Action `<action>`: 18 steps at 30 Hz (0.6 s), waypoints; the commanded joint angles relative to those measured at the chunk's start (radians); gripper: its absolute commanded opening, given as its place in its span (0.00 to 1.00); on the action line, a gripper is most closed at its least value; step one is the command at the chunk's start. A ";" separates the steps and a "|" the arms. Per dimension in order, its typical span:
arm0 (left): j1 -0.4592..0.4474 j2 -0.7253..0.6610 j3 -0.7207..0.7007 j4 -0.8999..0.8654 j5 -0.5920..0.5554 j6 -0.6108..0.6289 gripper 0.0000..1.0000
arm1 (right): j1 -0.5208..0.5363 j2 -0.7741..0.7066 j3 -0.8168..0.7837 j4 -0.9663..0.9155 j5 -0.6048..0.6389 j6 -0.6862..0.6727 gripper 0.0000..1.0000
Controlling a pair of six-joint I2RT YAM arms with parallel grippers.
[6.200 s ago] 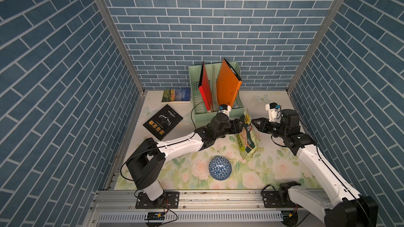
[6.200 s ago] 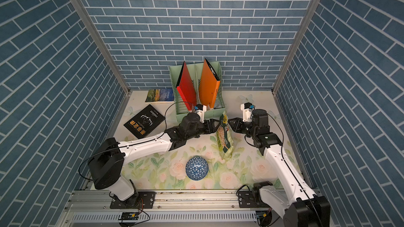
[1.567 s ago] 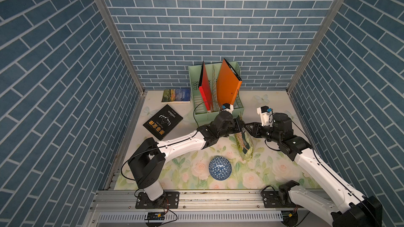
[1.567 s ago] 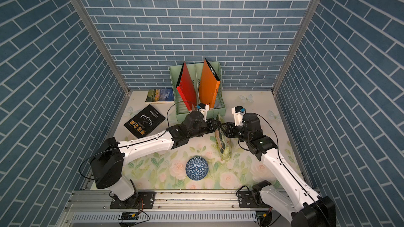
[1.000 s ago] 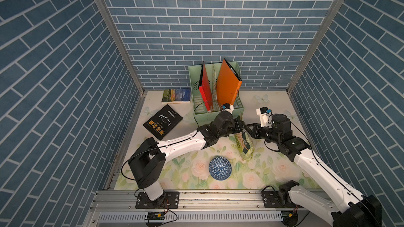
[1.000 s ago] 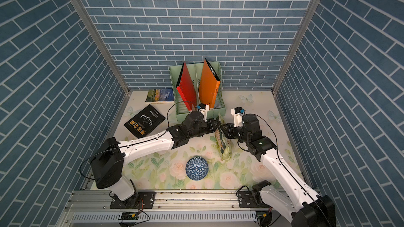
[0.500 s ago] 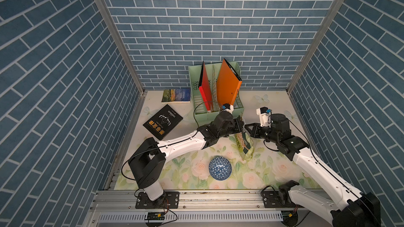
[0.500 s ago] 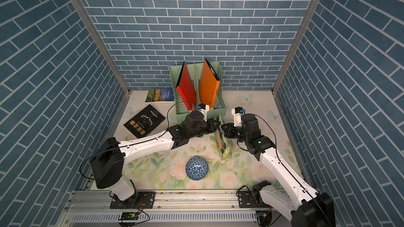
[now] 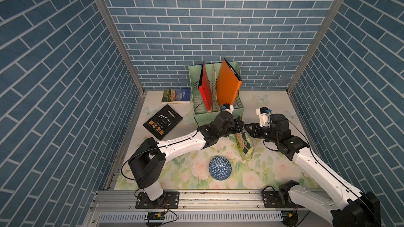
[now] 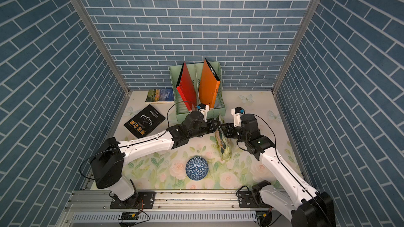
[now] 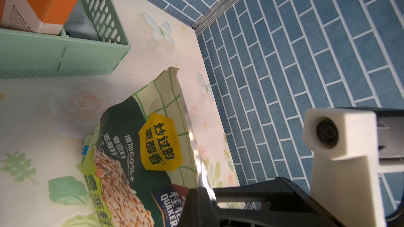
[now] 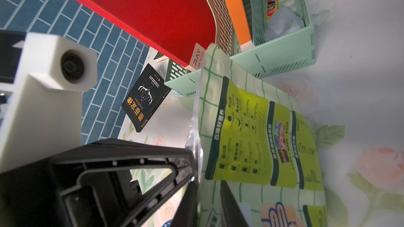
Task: Pour the oats into the breakfast bowl
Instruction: Open the oats bag at the center of the board.
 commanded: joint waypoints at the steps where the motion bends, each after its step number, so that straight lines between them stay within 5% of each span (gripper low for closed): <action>1: 0.002 0.006 0.034 0.027 0.004 0.007 0.00 | 0.025 0.004 0.026 -0.025 -0.002 -0.029 0.15; 4: 0.002 0.008 0.037 0.022 0.003 0.007 0.00 | 0.030 0.012 0.039 -0.045 0.022 -0.039 0.00; 14: 0.007 -0.013 0.143 -0.185 -0.134 0.077 0.00 | 0.032 0.083 0.217 -0.304 0.471 -0.138 0.00; 18: 0.008 -0.036 0.160 -0.233 -0.187 0.097 0.00 | 0.032 0.105 0.269 -0.312 0.556 -0.161 0.00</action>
